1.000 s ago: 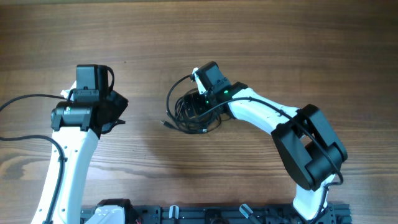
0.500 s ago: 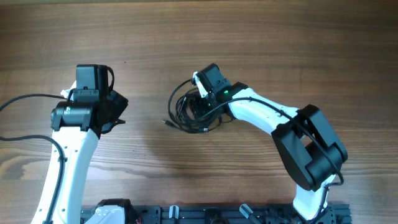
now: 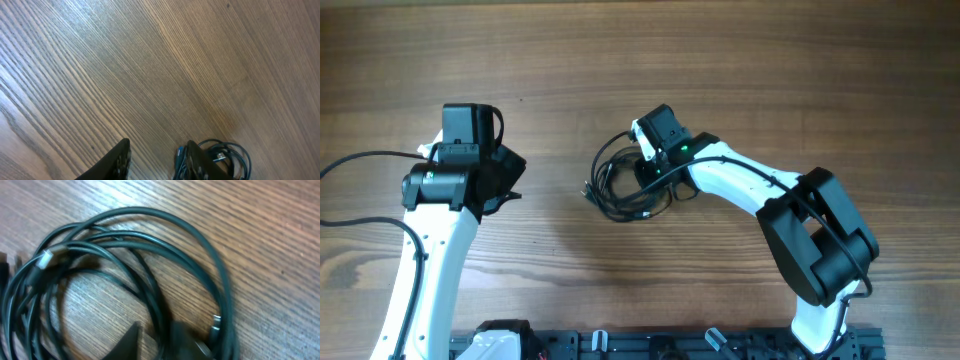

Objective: Untangle cables

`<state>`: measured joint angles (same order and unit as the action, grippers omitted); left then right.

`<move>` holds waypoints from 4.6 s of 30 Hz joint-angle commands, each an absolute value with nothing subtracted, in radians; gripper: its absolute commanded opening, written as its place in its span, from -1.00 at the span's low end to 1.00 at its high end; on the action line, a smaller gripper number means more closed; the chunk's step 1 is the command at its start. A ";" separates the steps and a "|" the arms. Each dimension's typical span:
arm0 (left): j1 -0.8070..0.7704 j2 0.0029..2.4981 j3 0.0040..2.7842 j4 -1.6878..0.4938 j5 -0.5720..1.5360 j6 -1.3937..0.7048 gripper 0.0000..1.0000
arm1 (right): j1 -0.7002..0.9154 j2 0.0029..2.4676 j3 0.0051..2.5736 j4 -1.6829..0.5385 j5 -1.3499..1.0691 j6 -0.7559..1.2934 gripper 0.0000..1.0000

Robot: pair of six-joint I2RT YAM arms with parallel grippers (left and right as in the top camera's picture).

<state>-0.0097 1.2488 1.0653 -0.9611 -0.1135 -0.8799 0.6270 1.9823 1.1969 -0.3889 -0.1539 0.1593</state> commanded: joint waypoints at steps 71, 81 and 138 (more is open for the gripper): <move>-0.004 1.236 1.084 -0.775 0.794 -0.213 -0.07 | 0.582 1.446 1.504 -0.568 0.051 0.314 -0.91; -0.004 1.236 1.084 -0.776 0.792 -0.213 -0.04 | 0.580 1.443 1.504 -0.699 -0.173 0.164 -0.53; -0.004 1.236 1.083 -0.755 0.622 -0.293 -0.15 | 0.661 1.857 1.393 -0.659 -0.324 0.767 0.64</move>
<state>-0.0090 1.2488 1.0672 -0.7582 0.6579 -0.2764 0.6231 1.8320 1.4067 -0.6640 -0.3397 0.7097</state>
